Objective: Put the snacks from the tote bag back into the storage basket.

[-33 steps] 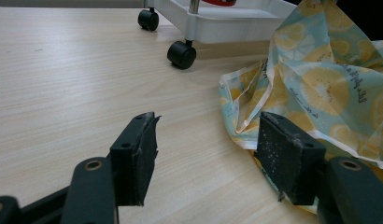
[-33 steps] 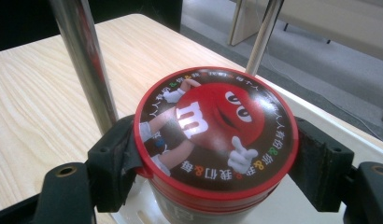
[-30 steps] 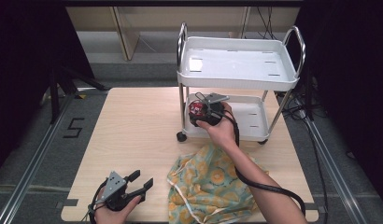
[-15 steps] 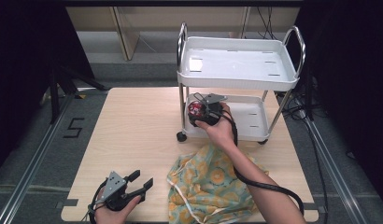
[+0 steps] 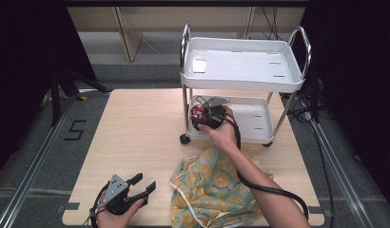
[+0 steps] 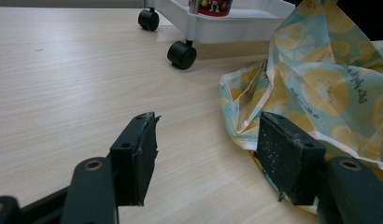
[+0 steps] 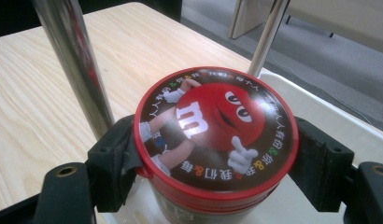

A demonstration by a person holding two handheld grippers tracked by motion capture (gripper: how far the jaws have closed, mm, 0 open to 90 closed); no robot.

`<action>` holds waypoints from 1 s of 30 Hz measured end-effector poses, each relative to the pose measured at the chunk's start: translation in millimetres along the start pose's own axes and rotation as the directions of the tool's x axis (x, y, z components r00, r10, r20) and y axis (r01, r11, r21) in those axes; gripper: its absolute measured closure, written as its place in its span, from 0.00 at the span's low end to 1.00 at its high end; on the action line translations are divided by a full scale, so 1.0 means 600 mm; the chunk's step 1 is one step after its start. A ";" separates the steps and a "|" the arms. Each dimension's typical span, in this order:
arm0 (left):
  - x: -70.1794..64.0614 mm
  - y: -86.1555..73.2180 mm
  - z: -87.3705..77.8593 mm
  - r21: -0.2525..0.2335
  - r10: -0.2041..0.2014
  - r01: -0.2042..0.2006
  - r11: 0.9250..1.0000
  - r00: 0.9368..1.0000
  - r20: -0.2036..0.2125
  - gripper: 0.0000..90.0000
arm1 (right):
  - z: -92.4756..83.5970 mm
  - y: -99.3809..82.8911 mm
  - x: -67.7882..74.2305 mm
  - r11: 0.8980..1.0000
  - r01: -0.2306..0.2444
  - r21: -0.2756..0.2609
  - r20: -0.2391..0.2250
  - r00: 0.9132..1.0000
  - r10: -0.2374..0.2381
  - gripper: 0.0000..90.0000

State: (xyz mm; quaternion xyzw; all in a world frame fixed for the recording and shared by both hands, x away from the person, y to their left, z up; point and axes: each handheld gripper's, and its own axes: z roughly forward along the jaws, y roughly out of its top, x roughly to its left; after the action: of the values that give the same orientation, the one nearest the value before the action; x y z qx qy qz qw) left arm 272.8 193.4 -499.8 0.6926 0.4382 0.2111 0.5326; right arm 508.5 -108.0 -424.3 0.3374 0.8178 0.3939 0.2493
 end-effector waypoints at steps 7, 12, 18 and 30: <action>-0.002 0.000 0.001 -0.008 -0.010 0.010 1.000 1.000 0.001 0.42 | 0.002 -0.003 0.001 1.000 -0.001 0.015 -0.001 1.000 0.001 0.29; 0.000 0.000 0.000 0.000 -0.001 0.001 1.000 1.000 0.001 0.42 | 0.006 -0.007 0.002 1.000 -0.008 0.016 0.003 1.000 0.008 0.29; 0.000 0.000 0.000 -0.002 -0.003 0.003 1.000 1.000 -0.001 0.42 | 0.008 -0.009 0.002 1.000 -0.006 0.026 -0.002 1.000 0.006 0.29; -0.002 0.000 0.001 -0.008 -0.008 0.008 1.000 1.000 -0.001 0.42 | 0.012 -0.018 0.003 0.999 -0.009 0.032 -0.006 1.000 0.010 0.29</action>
State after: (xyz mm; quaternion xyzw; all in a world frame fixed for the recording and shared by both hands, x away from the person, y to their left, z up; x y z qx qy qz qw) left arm 272.4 191.9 -499.8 0.6888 0.4402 0.2110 0.5359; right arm 508.4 -108.1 -437.3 0.3441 0.8233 0.3828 0.2395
